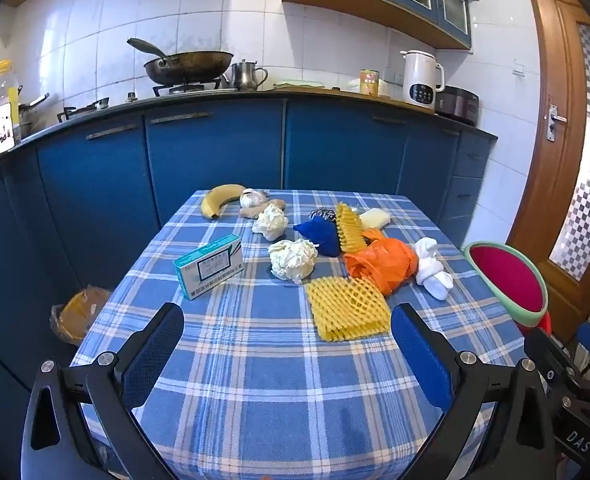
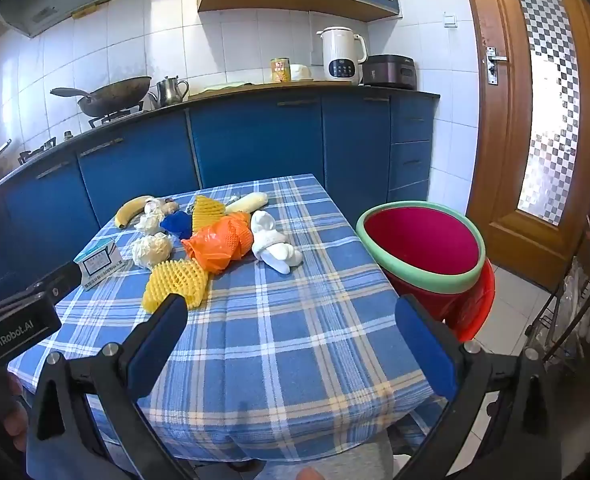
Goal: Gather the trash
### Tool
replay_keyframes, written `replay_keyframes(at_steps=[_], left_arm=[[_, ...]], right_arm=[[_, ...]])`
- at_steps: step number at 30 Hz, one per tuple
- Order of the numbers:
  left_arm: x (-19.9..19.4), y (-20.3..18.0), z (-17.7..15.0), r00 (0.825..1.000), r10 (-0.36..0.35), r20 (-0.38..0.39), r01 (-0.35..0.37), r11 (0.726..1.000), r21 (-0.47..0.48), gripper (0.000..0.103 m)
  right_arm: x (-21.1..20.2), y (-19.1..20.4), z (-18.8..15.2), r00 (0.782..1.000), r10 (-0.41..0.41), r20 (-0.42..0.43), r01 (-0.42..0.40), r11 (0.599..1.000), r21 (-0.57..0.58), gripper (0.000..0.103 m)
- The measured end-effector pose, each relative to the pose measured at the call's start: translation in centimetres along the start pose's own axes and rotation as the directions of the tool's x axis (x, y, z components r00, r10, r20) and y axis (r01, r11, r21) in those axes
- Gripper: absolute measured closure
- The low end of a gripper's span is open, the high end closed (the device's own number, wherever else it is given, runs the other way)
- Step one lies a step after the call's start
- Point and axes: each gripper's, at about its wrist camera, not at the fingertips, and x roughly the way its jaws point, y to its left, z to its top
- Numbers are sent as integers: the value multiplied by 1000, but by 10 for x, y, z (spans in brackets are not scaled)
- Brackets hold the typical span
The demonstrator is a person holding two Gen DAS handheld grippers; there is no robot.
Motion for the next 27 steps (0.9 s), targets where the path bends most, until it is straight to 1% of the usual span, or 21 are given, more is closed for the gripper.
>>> replay_keyframes(at_steps=[6, 7, 27], left_arm=[[2, 1, -2, 1000, 15, -6, -15, 1000, -9, 0], [2, 1, -3, 1000, 16, -6, -16, 1000, -11, 0], [5, 12, -1, 999, 31, -11, -31, 999, -23, 0]], right_arm=[[-2, -2, 0, 1000, -2, 2, 2, 1000, 0, 1], [0, -1, 0, 1000, -4, -8, 4, 1000, -5, 1], [2, -4, -2, 1000, -10, -12, 10, 1000, 10, 1]])
